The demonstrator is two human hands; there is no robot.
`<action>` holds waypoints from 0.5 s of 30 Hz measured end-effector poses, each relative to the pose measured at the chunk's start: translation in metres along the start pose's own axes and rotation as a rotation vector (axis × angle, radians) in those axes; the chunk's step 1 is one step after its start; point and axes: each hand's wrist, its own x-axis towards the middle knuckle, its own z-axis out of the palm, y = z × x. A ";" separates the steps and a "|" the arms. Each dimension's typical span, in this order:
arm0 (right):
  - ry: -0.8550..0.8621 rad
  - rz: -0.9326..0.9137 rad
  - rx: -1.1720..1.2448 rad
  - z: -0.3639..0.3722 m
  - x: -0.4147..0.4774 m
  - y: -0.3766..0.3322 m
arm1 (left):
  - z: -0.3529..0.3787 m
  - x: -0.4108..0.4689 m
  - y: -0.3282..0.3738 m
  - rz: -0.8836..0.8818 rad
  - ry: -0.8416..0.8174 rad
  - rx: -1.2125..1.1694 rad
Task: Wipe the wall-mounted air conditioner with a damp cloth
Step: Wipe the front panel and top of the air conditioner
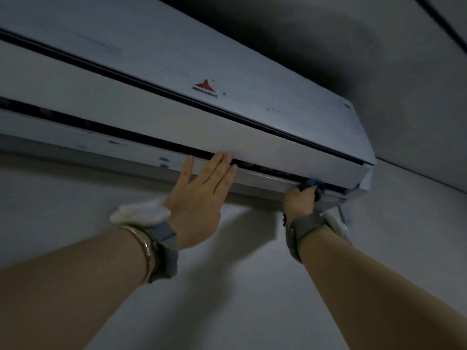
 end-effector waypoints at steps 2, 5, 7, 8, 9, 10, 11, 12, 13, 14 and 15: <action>-0.003 -0.053 0.199 0.020 -0.031 -0.007 | 0.001 -0.016 -0.016 -0.046 -0.118 0.003; 0.036 -0.145 -0.005 0.050 -0.045 -0.008 | 0.000 -0.037 -0.036 -0.095 -0.172 0.056; 0.187 -0.201 -0.152 0.072 -0.064 -0.015 | 0.004 -0.052 -0.056 -0.111 -0.243 0.115; 0.323 -0.214 -0.216 0.080 -0.073 -0.019 | 0.003 -0.058 -0.065 -0.115 -0.252 0.144; 0.375 -0.220 -0.240 0.081 -0.083 -0.024 | 0.000 -0.060 -0.069 -0.143 -0.262 0.163; 0.342 -0.248 -0.255 0.087 -0.092 -0.028 | -0.002 -0.064 -0.075 -0.174 -0.269 0.165; 0.252 -0.296 -0.254 0.095 -0.098 -0.029 | -0.005 -0.067 -0.080 -0.194 -0.288 0.182; 0.141 -0.334 -0.245 0.103 -0.106 -0.033 | -0.005 -0.069 -0.086 -0.210 -0.290 0.198; 0.078 -0.373 -0.207 0.109 -0.115 -0.036 | -0.006 -0.071 -0.091 -0.222 -0.286 0.198; 0.038 -0.403 -0.165 0.115 -0.125 -0.042 | -0.006 -0.072 -0.097 -0.242 -0.266 0.174; -0.009 -0.415 -0.133 0.122 -0.136 -0.048 | -0.008 -0.072 -0.100 -0.266 -0.268 0.150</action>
